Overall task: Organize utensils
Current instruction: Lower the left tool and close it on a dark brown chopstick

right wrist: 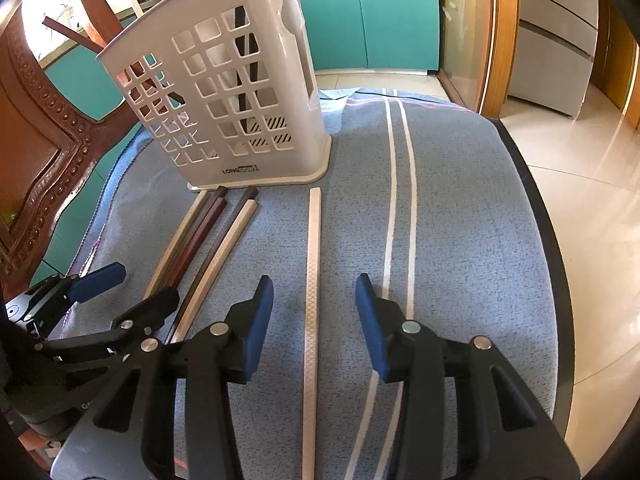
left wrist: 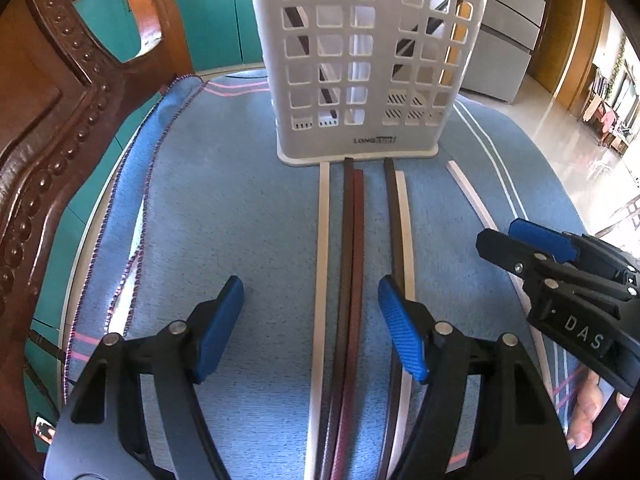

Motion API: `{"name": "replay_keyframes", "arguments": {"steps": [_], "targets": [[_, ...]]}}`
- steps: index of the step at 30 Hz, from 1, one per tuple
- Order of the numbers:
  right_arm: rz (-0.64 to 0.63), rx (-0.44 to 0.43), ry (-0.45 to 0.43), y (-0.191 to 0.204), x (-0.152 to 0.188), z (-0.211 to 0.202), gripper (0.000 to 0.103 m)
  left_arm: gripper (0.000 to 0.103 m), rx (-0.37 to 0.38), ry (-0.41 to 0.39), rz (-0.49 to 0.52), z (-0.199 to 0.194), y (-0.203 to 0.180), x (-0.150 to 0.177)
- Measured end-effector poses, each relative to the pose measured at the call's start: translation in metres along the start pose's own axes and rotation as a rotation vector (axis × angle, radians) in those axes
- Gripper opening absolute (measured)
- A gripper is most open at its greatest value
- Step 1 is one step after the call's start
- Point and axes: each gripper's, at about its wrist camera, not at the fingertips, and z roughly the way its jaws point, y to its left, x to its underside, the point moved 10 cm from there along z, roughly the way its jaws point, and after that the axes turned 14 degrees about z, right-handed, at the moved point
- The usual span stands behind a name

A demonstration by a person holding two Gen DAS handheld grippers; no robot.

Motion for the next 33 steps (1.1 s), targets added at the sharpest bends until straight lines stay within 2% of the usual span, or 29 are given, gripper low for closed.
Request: {"name": "replay_keyframes", "arguments": {"steps": [17, 20, 26, 29, 33], "targets": [[0.010, 0.021, -0.009, -0.004, -0.002, 0.000, 0.048, 0.071, -0.001, 0.010, -0.015, 0.009, -0.001, 0.000], [0.010, 0.022, -0.009, -0.004, -0.002, 0.001, 0.049, 0.065, -0.008, 0.015, -0.036, 0.009, 0.005, 0.001], [0.011, 0.022, -0.009, -0.003, -0.001, 0.001, 0.051, 0.047, -0.004, 0.015, -0.055, 0.006, 0.017, 0.003], [0.013, 0.023, -0.009, -0.003, -0.001, 0.001, 0.051, 0.025, 0.010, 0.007, -0.059, 0.004, 0.018, 0.003], [0.009, 0.024, -0.009, -0.003, -0.001, 0.001, 0.052, 0.019, 0.024, 0.001, -0.058, 0.001, 0.017, 0.006]]}}
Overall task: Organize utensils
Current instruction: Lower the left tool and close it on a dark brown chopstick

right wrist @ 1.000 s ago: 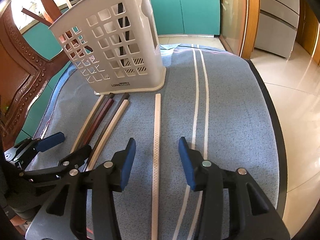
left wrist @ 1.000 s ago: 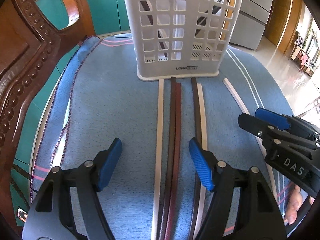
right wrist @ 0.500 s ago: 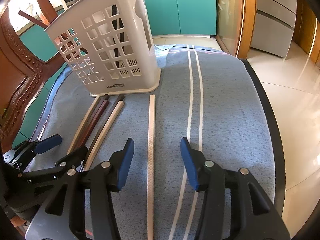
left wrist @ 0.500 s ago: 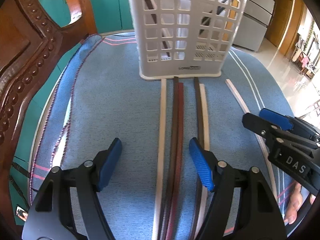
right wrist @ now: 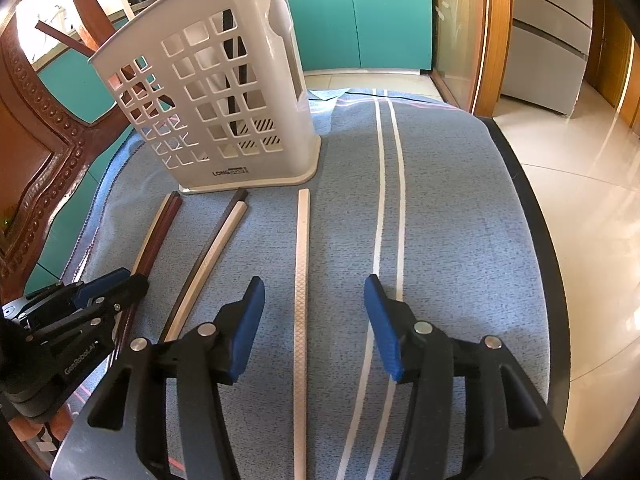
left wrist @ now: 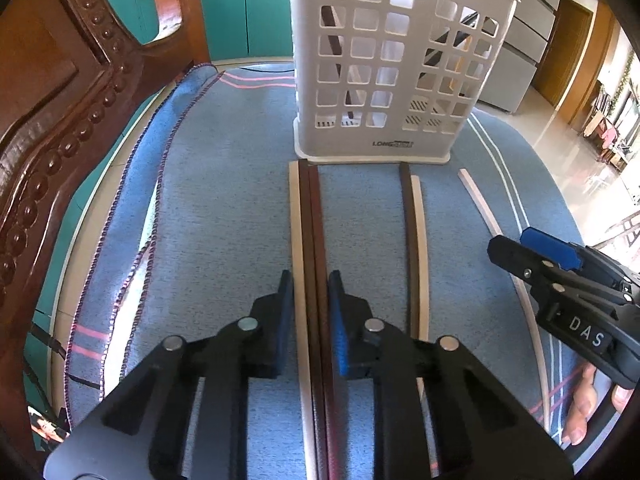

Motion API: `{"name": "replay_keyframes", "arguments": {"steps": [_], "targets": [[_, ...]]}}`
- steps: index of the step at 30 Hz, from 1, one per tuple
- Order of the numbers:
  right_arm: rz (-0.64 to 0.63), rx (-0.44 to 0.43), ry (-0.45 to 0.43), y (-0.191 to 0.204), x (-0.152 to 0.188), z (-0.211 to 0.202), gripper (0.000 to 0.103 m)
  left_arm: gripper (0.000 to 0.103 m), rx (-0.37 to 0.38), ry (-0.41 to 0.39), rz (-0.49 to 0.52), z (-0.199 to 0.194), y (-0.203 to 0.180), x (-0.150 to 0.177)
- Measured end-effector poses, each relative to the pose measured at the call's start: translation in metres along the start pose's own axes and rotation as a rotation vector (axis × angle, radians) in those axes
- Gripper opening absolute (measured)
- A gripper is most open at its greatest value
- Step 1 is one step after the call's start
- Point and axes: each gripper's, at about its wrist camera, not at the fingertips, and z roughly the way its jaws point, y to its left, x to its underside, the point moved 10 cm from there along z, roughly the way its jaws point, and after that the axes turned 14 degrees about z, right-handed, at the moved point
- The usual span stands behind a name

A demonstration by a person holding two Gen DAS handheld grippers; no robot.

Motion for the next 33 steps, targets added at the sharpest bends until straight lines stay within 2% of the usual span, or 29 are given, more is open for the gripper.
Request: {"name": "replay_keyframes", "arguments": {"steps": [18, 22, 27, 33], "targets": [[-0.008, 0.003, 0.001, 0.001, 0.001, 0.000, 0.053, 0.018, 0.108, -0.071, -0.016, -0.010, -0.015, -0.010], [-0.007, 0.003, 0.000, 0.001, 0.001, 0.000, 0.053, 0.018, 0.103, -0.070, -0.022, -0.009, -0.012, -0.010], [-0.010, 0.003, 0.000, 0.000, 0.001, 0.000, 0.055, 0.018, 0.088, -0.103, -0.010, -0.020, -0.010, -0.013], [-0.006, -0.002, -0.005, -0.001, 0.003, -0.001, 0.056, 0.018, 0.058, -0.062, -0.021, -0.010, -0.001, -0.007]]}}
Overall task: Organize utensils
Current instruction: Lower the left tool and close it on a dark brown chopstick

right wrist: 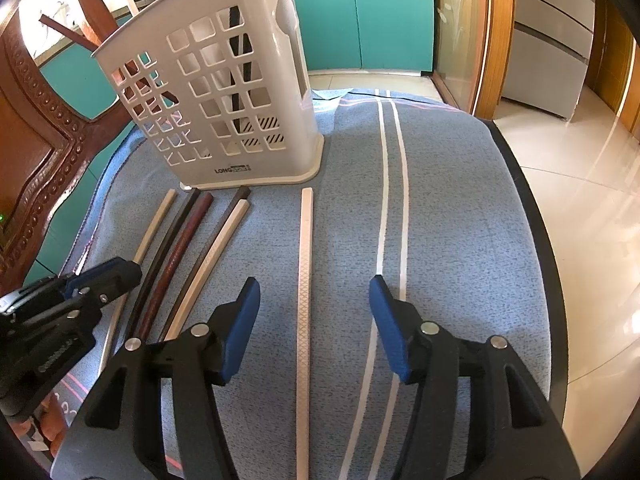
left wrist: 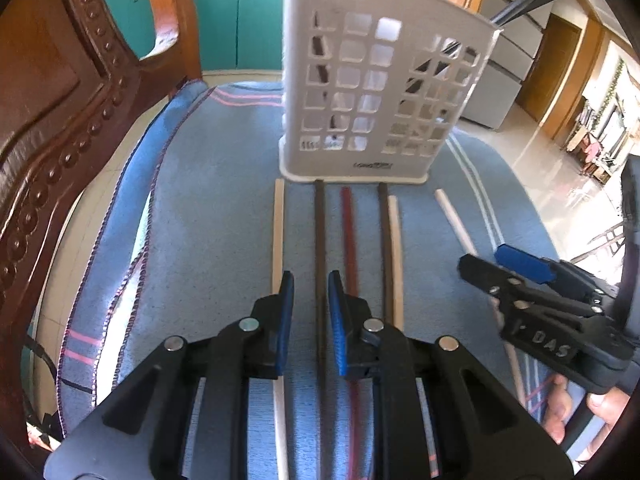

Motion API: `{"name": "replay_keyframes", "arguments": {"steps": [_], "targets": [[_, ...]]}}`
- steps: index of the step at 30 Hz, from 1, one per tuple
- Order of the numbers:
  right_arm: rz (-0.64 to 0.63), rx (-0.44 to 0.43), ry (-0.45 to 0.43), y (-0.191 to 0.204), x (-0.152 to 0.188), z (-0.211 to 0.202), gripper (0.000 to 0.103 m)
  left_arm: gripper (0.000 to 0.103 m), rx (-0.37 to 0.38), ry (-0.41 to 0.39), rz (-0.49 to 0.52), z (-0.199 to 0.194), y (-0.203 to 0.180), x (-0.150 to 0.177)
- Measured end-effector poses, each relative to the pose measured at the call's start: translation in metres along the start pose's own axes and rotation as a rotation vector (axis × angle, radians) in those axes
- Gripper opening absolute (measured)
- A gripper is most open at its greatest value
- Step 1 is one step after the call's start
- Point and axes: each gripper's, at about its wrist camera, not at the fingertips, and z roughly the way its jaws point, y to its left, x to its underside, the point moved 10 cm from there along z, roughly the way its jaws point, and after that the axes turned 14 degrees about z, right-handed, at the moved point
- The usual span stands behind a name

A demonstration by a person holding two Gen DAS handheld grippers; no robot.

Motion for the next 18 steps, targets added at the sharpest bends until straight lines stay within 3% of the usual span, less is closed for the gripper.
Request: {"name": "replay_keyframes", "arguments": {"steps": [6, 11, 14, 18], "targets": [[-0.033, -0.005, -0.006, 0.0062, 0.0014, -0.0030, 0.056, 0.026, -0.018, 0.040, 0.027, 0.0087, -0.0021, 0.0063], [-0.039, 0.003, -0.001, 0.0051, 0.0036, -0.0028, 0.056, 0.026, -0.030, 0.045, 0.025, 0.0101, 0.0009, 0.0065], [-0.034, 0.003, 0.000, 0.0041, 0.0030, -0.0033, 0.056, 0.015, -0.031, 0.042, 0.025, 0.0095, 0.0014, 0.0066], [-0.038, 0.006, -0.001, 0.0038, 0.0030, -0.0033, 0.056, 0.009, -0.028, 0.036, 0.019, 0.0083, 0.0056, 0.0082]]}}
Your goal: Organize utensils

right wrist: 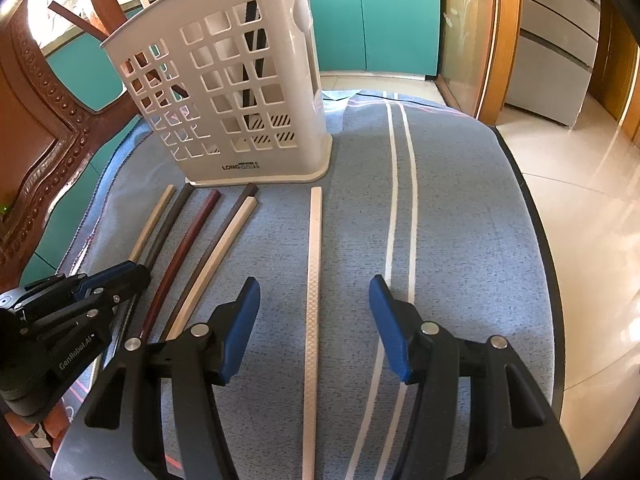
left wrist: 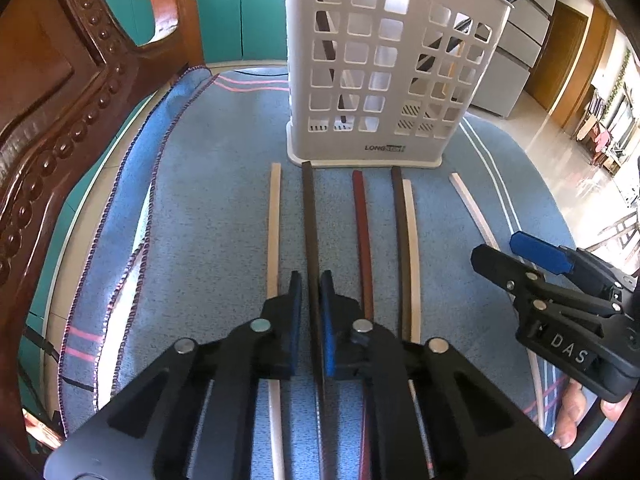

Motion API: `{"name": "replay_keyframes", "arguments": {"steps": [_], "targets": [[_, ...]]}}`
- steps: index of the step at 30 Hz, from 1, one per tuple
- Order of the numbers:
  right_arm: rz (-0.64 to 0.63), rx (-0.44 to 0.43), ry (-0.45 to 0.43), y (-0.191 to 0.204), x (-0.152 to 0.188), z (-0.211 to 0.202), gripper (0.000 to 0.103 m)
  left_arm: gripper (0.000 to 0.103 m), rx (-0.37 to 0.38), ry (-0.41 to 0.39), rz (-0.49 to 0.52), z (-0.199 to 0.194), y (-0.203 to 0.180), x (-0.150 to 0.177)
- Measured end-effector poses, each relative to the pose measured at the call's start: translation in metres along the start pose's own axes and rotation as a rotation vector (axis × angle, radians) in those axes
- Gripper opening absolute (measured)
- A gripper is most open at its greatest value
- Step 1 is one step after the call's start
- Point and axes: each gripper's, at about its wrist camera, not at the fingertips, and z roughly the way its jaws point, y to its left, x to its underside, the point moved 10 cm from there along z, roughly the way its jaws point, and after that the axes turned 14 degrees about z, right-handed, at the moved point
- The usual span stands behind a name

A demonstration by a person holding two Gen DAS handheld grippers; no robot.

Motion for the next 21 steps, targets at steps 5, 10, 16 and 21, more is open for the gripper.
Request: {"name": "replay_keyframes", "arguments": {"steps": [5, 10, 16, 21], "targets": [[-0.004, 0.004, 0.000, 0.000, 0.000, 0.001, 0.056, 0.007, -0.006, -0.004, -0.010, -0.005, 0.004, -0.003], [-0.010, 0.008, 0.000, 0.002, 0.001, 0.002, 0.058, 0.007, -0.007, 0.008, 0.000, -0.002, 0.004, -0.001], [-0.012, 0.007, 0.000, 0.002, 0.001, 0.002, 0.059, 0.007, -0.010, 0.000, -0.010, -0.005, 0.008, -0.002], [-0.013, 0.008, 0.000, 0.003, 0.001, 0.002, 0.059, 0.007, -0.029, -0.008, -0.016, -0.011, 0.013, -0.001]]}}
